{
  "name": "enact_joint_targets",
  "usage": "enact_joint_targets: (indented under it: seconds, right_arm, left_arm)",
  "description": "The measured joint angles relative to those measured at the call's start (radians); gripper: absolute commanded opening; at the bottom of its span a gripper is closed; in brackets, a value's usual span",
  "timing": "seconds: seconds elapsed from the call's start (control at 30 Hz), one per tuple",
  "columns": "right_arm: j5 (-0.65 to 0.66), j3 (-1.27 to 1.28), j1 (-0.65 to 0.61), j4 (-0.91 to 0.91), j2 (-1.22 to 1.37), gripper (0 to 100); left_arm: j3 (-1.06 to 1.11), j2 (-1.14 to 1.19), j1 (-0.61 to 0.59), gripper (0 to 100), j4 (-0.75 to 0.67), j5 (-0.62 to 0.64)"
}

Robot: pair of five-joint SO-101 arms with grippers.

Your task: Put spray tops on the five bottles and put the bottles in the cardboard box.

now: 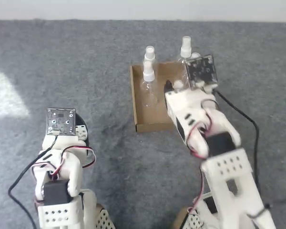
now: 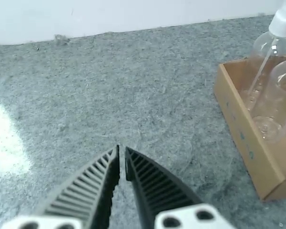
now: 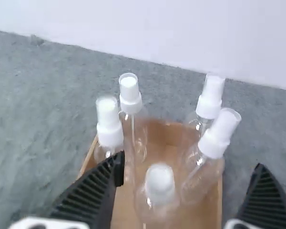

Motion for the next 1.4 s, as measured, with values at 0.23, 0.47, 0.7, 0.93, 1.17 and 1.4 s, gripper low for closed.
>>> enact_joint_targets:
  seconds: [0.23,0.47,0.7,0.93,1.17,1.4]
  right_arm:
    - [0.000,0.078,0.072,0.387,-0.278,8.0]
    - [0.137,0.405,0.238,0.446,-0.658,0.9]
    - [0.269,0.730,0.397,0.454,-0.991,0.6]
    - [0.282,0.809,0.425,0.512,-0.976,0.6]
    - [0.282,0.887,0.423,0.512,-0.968,0.6]
    - [0.282,0.888,0.422,0.522,-0.968,0.6]
  left_arm:
    - [0.023,0.002,0.000,1,0.000,0.000]
    - [0.037,0.000,0.000,1,0.018,0.000]
    - [0.101,0.000,0.000,1,0.018,0.000]
    - [0.173,0.000,0.000,1,0.018,0.000]
    - [0.275,0.000,0.000,1,0.012,0.000]
    - [0.328,0.002,0.000,1,-0.084,0.002]
